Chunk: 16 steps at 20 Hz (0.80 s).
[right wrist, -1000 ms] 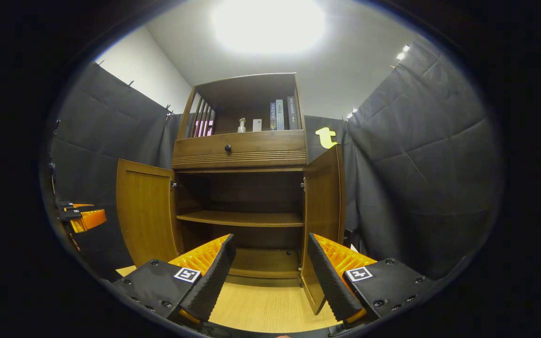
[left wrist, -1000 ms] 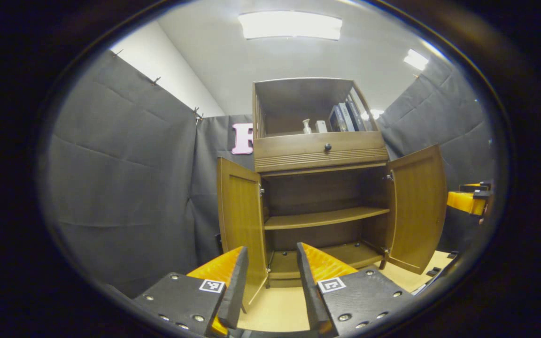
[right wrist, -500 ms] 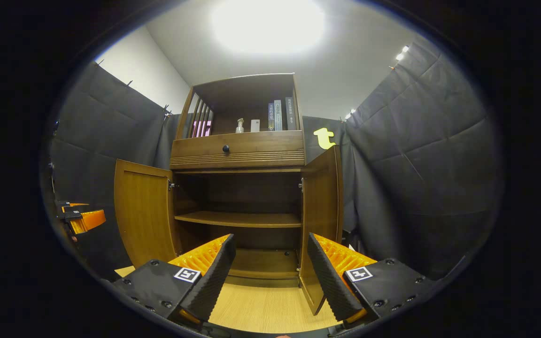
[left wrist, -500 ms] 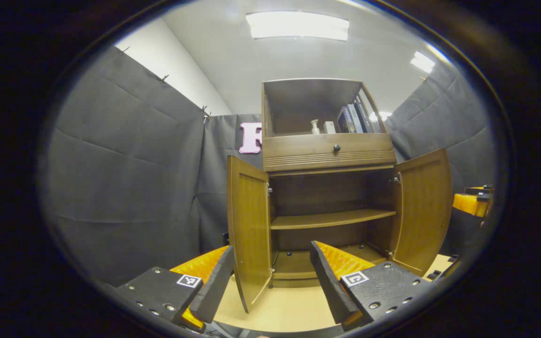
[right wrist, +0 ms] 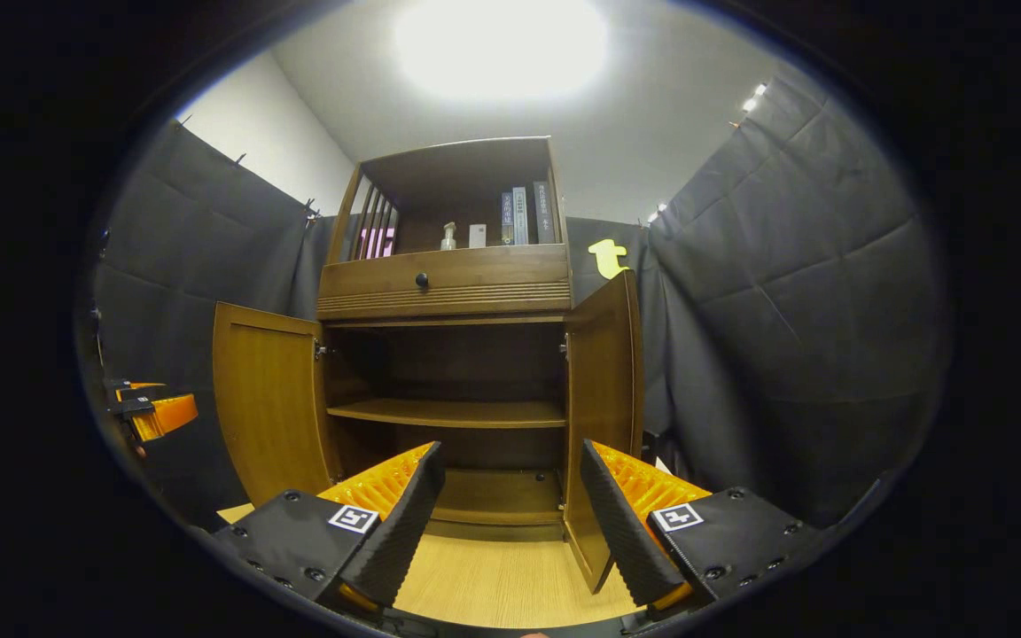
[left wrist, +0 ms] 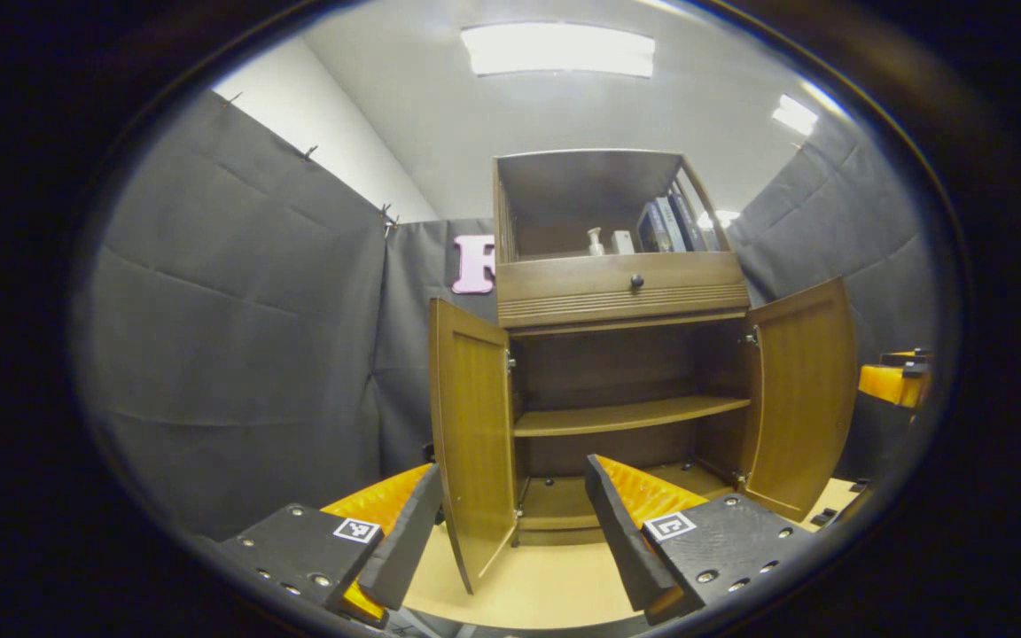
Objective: Open the right door of the double-door shoe cabinet with the right hand, and open the left door with the left hand.
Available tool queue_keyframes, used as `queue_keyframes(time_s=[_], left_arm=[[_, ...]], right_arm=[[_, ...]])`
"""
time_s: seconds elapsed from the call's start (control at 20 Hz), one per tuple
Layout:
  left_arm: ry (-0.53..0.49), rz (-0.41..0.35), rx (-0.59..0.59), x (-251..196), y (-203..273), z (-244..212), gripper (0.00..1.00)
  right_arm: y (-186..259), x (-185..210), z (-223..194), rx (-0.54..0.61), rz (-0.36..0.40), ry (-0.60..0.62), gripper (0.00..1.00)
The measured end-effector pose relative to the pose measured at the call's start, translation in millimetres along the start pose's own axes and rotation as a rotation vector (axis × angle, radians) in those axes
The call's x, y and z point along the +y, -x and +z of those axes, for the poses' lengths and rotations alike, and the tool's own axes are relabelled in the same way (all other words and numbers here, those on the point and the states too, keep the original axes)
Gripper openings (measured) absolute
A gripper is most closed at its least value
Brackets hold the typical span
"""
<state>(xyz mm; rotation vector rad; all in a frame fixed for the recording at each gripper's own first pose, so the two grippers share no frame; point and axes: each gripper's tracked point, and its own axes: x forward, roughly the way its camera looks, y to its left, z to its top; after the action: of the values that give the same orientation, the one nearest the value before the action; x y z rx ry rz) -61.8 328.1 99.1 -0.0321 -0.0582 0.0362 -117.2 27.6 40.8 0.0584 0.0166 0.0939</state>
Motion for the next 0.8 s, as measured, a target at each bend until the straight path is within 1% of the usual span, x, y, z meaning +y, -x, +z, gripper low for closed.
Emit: queue_keyframes(time_s=[0.2, 0.25, 0.3, 0.7, 0.75, 0.8], left_arm=[[-0.006, -0.004, -0.009, -1.5, -1.9, 1.9, 0.94], [-0.006, -0.005, -0.010, -1.7, -2.2, 1.7, 0.94], [-0.006, -0.005, -0.010, -1.8, -1.7, 2.3, 0.94], [-0.001, -0.001, -0.005, 0.8, -4.2, -1.8, 0.94], [-0.002, -0.001, -0.005, 1.5, -5.2, -2.5, 0.94], [-0.003, -0.001, -0.005, 1.2, -4.9, -2.0, 0.94]], right_arm=[[-1.4, -0.2, -0.5, 0.000, -0.003, -0.005, 0.96], [-1.0, 0.1, -0.2, -0.002, -0.003, -0.005, 0.92], [-1.3, 0.2, 0.3, -0.002, -0.003, -0.005, 0.96], [-1.7, -1.4, -1.2, -0.002, -0.010, -0.006, 0.96], [-2.0, -2.3, -1.3, -0.002, -0.011, -0.006, 0.96], [-2.4, -2.9, -1.2, -0.002, -0.012, -0.006, 0.92]])
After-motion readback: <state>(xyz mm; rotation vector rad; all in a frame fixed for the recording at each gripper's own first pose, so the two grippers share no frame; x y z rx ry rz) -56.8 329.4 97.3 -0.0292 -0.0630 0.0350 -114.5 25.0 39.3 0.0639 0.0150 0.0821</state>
